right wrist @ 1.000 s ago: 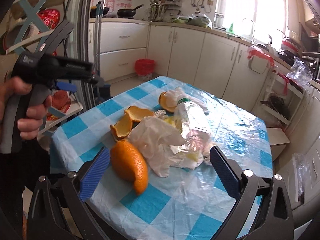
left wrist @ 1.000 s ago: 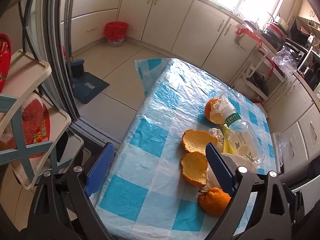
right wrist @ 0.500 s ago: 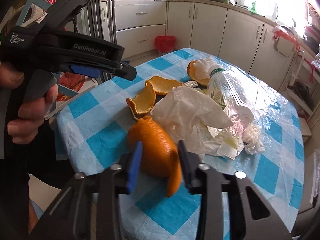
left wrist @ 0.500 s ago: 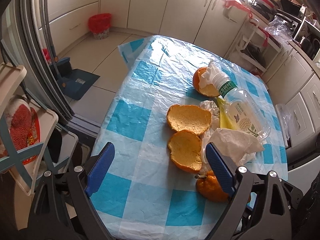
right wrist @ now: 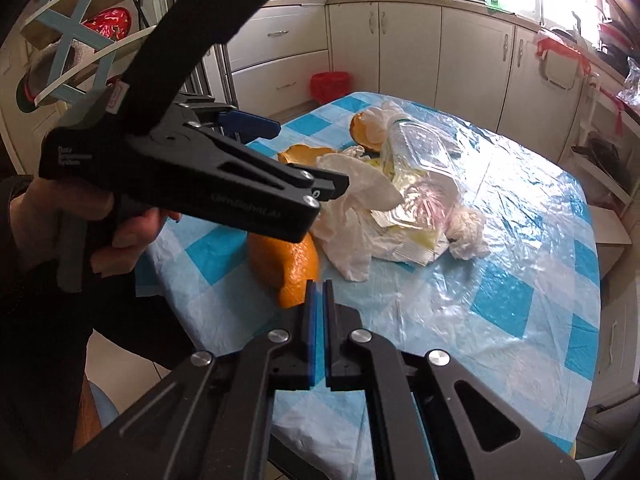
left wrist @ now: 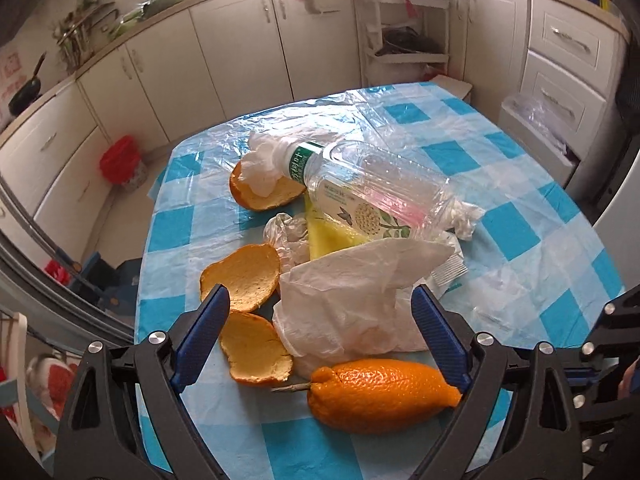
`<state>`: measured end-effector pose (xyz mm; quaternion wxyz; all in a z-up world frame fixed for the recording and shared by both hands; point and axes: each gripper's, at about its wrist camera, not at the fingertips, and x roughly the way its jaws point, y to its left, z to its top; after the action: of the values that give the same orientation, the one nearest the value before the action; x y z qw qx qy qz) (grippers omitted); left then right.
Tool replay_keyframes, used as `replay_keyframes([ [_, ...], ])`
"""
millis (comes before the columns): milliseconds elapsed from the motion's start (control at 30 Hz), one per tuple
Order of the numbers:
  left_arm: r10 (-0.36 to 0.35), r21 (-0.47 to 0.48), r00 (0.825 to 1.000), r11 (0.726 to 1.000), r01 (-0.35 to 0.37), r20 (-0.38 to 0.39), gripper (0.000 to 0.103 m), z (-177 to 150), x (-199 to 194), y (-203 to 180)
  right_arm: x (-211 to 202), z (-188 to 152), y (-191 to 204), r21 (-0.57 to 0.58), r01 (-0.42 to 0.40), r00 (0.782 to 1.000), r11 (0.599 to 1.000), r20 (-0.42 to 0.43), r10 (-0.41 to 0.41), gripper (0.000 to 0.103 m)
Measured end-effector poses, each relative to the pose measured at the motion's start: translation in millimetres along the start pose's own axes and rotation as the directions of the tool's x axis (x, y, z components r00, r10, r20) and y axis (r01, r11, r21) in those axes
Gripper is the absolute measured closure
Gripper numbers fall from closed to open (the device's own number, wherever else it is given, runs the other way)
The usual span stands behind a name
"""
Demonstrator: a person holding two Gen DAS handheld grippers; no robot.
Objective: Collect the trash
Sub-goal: 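Reach toward the orange peel and close the right tool on it, then grasp the white plastic bag with the left tool while the right tool holds the orange peel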
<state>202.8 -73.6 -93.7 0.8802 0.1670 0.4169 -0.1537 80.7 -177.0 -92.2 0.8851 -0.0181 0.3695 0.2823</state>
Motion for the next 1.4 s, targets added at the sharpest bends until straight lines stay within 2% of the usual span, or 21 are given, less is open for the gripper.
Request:
replay_keyframes([
  [33, 0.019, 0.021, 1.000, 1.000, -0.018, -0.018, 0.023, 0.3, 6.1, -4.1, -1.7, -0.6, -1.4, 0.004, 0.002, 1.000, 1.000, 0.007, -0.002, 0.095],
  [67, 0.028, 0.035, 0.999, 0.999, -0.026, -0.040, 0.045, -1.3, 11.8, -4.7, -2.9, 0.0, -2.1, 0.006, 0.004, 1.000, 1.000, 0.015, -0.004, 0.078],
  [100, 0.022, 0.043, 0.996, 0.999, -0.019, -0.081, 0.071, -3.0, 20.3, -4.9, -3.9, 1.5, -1.7, 0.007, 0.010, 0.999, 1.000, 0.030, -0.010, 0.067],
  [133, -0.005, 0.031, 0.994, 0.999, 0.009, -0.109, 0.084, -4.4, 25.5, -3.6, -6.0, 2.7, -2.5, 0.008, 0.015, 0.999, 1.000, 0.049, -0.015, 0.051],
  [167, -0.037, 0.010, 0.991, 0.999, 0.039, -0.126, 0.097, -4.7, 26.8, -1.5, -6.6, 4.8, -1.5, 0.006, 0.007, 0.998, 1.000, 0.057, -0.008, 0.049],
  [233, -0.053, 0.000, 0.993, 0.999, 0.053, -0.103, 0.099, -5.6, 18.7, 2.1, -4.6, 9.0, 0.3, 0.000, 0.002, 0.998, 1.000, 0.059, -0.002, 0.049],
  [300, -0.103, -0.035, 0.991, 0.994, 0.100, -0.085, 0.100, -4.0, 7.8, 9.7, 1.0, 11.9, 3.0, -0.005, -0.007, 0.999, 1.000, 0.053, 0.008, 0.049],
  [467, -0.242, -0.166, 0.970, 0.958, 0.234, -0.034, 0.101, -4.3, -12.0, 37.5, 15.6, 19.2, 18.9, -0.037, -0.015, 0.999, 0.999, 0.045, 0.017, 0.046],
  [533, -0.283, -0.227, 0.959, 0.934, 0.278, 0.010, 0.101, -4.0, -21.8, 51.0, 21.8, 22.2, 21.8, -0.042, -0.008, 0.999, 0.999, 0.042, 0.009, 0.046],
  [667, -0.364, -0.360, 0.922, 0.849, 0.385, 0.129, 0.101, -5.1, -39.2, 86.4, 35.2, 29.1, 25.9, -0.030, -0.003, 0.999, 1.000, 0.038, 0.004, 0.046],
  [733, -0.385, -0.394, 0.908, 0.818, 0.419, 0.167, 0.101, -5.8, -43.5, 97.1, 41.2, 31.6, 27.3, -0.029, -0.001, 0.999, 1.000, 0.035, 0.002, 0.046],
  [767, -0.388, -0.401, 0.905, 0.811, 0.426, 0.177, 0.101, -5.9, -44.6, 99.5, 44.8, 32.8, 28.2, -0.031, 0.003, 1.000, 1.000, 0.030, -0.002, 0.046],
  [900, -0.381, -0.403, 0.901, 0.806, 0.433, 0.207, 0.101, -4.6, -47.3, 101.3, 55.3, 31.5, 28.6, -0.049, 0.016, 1.000, 0.999, -0.011, -0.017, 0.052],
  [1033, -0.381, -0.423, 0.901, 0.796, 0.433, 0.207, 0.101, -4.6, -43.8, 104.0, 58.2, 30.0, 35.3, -0.069, 0.008, 1.000, 0.998, -0.016, -0.010, 0.057],
  [1100, -0.377, -0.430, 0.903, 0.795, 0.429, 0.205, 0.101, -4.9, -42.7, 104.9, 58.0, 29.0, 34.8, -0.058, -0.029, 0.999, 0.998, -0.025, 0.028, 0.065],
  [1167, -0.371, -0.431, 0.905, 0.796, 0.426, 0.209, 0.101, -4.6, -43.4, 105.2, 56.0, 27.9, 37.5, -0.065, -0.044, 0.999, 0.997, -0.022, 0.042, 0.073],
  [1267, -0.367, -0.428, 0.904, 0.796, 0.428, 0.221, 0.101, -5.3, -49.0, 106.3, 49.9, 26.7, 43.5, -0.089, -0.051, 0.999, 0.995, -0.012, 0.050, 0.080],
  [1400, -0.362, -0.427, 0.902, 0.795, 0.431, 0.237, 0.101, -7.1, -56.0, 108.8, 33.0, 25.4, 49.4, -0.096, -0.079, 0.996, 0.992, 0.023, 0.082, 0.081],
])
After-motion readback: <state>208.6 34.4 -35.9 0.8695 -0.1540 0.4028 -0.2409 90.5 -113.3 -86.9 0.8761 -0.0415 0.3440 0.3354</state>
